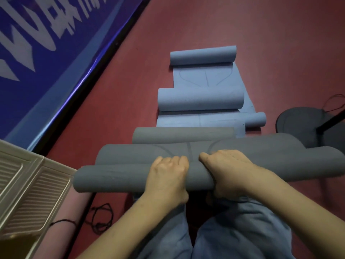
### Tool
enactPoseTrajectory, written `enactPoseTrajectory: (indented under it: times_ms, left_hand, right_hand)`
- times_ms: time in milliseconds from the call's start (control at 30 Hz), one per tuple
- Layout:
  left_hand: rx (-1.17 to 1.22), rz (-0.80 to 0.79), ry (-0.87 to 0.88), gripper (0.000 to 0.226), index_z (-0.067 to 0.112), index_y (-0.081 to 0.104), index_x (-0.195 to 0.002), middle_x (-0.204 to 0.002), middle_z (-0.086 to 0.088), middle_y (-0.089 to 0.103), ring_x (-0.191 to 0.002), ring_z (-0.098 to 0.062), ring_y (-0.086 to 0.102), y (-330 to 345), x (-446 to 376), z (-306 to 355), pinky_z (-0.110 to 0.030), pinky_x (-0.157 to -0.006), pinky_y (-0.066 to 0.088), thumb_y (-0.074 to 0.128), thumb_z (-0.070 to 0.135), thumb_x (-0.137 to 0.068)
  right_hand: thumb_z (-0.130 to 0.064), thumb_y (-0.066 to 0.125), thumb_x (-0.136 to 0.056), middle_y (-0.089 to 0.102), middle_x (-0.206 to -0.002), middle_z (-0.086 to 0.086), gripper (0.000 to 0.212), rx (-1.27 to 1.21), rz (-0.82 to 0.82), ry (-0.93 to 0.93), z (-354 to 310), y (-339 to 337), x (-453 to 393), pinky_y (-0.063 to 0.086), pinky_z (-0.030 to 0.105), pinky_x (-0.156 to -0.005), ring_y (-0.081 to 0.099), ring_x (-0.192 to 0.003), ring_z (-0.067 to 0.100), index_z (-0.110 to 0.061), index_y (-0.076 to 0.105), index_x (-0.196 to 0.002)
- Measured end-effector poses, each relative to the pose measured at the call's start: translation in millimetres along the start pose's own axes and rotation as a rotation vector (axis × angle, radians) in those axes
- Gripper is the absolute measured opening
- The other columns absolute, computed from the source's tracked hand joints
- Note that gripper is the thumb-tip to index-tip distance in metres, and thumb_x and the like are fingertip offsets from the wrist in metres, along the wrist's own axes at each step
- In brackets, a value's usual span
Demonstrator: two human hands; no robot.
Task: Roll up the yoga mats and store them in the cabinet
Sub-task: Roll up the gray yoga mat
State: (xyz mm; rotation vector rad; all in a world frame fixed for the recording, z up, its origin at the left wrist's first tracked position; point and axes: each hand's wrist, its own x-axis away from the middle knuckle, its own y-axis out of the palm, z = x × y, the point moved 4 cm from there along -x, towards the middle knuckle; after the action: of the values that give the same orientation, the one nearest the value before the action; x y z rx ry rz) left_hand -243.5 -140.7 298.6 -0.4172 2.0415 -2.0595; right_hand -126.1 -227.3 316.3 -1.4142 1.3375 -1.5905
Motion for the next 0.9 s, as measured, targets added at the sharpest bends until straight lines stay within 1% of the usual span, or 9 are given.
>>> enactPoseTrajectory:
  times_ms: [100, 167, 233, 300, 400, 500, 667, 767, 900]
  left_hand:
    - [-0.073, -0.114, 0.018, 0.049, 0.024, 0.037, -0.09, -0.094, 0.0, 0.068, -0.086, -0.026, 0.067, -11.2, -8.9, -0.1, -0.032, -0.07, 0.029, 0.077, 0.033, -0.063]
    - [-0.07, -0.161, 0.026, 0.041, 0.023, 0.039, -0.095, -0.102, -0.001, 0.067, -0.093, -0.028, 0.066, -16.0, -14.0, -4.0, -0.033, -0.07, 0.031, 0.071, 0.034, -0.072]
    - [-0.045, -0.189, 0.019, 0.04, 0.023, 0.048, -0.097, -0.099, -0.002, 0.068, -0.09, -0.028, 0.066, -19.7, -20.3, -9.2, -0.033, -0.067, 0.036, 0.073, 0.039, -0.07]
    - [-0.004, -0.239, 0.017, 0.045, 0.024, 0.058, -0.099, -0.095, -0.002, 0.068, -0.089, -0.029, 0.066, -21.6, -29.1, -14.5, -0.032, -0.065, 0.039, 0.077, 0.046, -0.065]
    - [0.0, -0.287, 0.039, 0.053, 0.024, 0.062, -0.1, -0.094, -0.002, 0.069, -0.087, -0.028, 0.066, -21.4, -36.1, -17.3, -0.032, -0.064, 0.041, 0.081, 0.051, -0.059]
    - [0.021, -0.254, 0.004, 0.051, 0.026, 0.057, -0.102, -0.096, 0.0, 0.068, -0.09, -0.028, 0.066, -15.3, -31.2, -16.8, -0.033, -0.066, 0.038, 0.079, 0.048, -0.062]
    - [0.098, -0.165, -0.085, 0.064, 0.028, 0.048, -0.116, -0.109, 0.001, 0.057, -0.103, -0.024, 0.054, -11.6, -26.5, -18.8, -0.033, -0.074, 0.036, 0.079, 0.046, -0.063]
    - [0.144, -0.155, -0.082, 0.071, 0.026, 0.041, -0.109, -0.11, 0.004, 0.036, -0.103, -0.02, 0.038, -10.9, -26.8, -20.8, -0.031, -0.076, 0.033, 0.083, 0.049, -0.057]
    - [0.121, -0.091, -0.027, 0.068, 0.025, 0.033, -0.098, -0.099, 0.006, 0.037, -0.095, -0.018, 0.041, -15.8, -29.2, -19.4, -0.032, -0.073, 0.038, 0.082, 0.051, -0.058]
  right_hand:
    - [-0.043, 0.073, -0.073, 0.063, -0.114, -0.004, 0.06, -0.042, 0.107, -0.011, -0.2, 1.9, 7.5, 0.041, 0.037, -0.077, 0.058, -0.102, 0.026, -0.027, 0.037, -0.118]
    - [-0.043, 0.071, -0.072, 0.062, -0.12, -0.005, 0.071, -0.076, 0.107, -0.014, 0.4, -1.1, 8.4, 0.042, 0.037, -0.08, 0.058, -0.105, 0.026, -0.031, 0.033, -0.132]
    - [-0.04, 0.071, -0.073, 0.052, -0.125, -0.003, 0.078, -0.065, 0.119, -0.01, 1.7, -6.4, 7.9, 0.041, 0.037, -0.08, 0.058, -0.106, 0.027, -0.031, 0.032, -0.139]
    - [-0.037, 0.07, -0.075, 0.047, -0.123, 0.0, 0.071, 0.032, 0.157, -0.01, -1.1, -8.7, 9.9, 0.036, 0.037, -0.077, 0.058, -0.103, 0.028, -0.028, 0.035, -0.136]
    - [-0.033, 0.074, -0.073, 0.056, -0.108, 0.003, 0.064, 0.17, 0.116, 0.027, -3.3, 2.6, 11.5, 0.03, 0.039, -0.072, 0.058, -0.094, 0.03, -0.023, 0.043, -0.128]
    - [-0.028, 0.074, -0.07, 0.058, -0.094, 0.004, 0.055, 0.219, 0.12, -0.016, -1.8, 1.3, 5.3, 0.026, 0.036, -0.067, 0.059, -0.083, 0.031, -0.021, 0.045, -0.116]
    - [-0.034, 0.069, -0.076, 0.063, -0.098, 0.003, 0.05, 0.165, 0.076, -0.1, 7.0, -12.8, -7.9, 0.032, 0.035, -0.063, 0.064, -0.087, 0.033, -0.023, 0.038, -0.113]
    - [-0.036, 0.074, -0.072, 0.065, -0.099, 0.003, 0.054, 0.127, -0.006, -0.094, 5.9, -11.6, -11.8, 0.036, 0.034, -0.065, 0.065, -0.088, 0.032, -0.025, 0.041, -0.113]
    - [-0.04, 0.084, -0.059, 0.066, -0.103, 0.0, 0.065, 0.029, -0.155, -0.047, 12.7, -18.3, -22.2, 0.041, 0.032, -0.069, 0.063, -0.091, 0.027, -0.032, 0.048, -0.113]
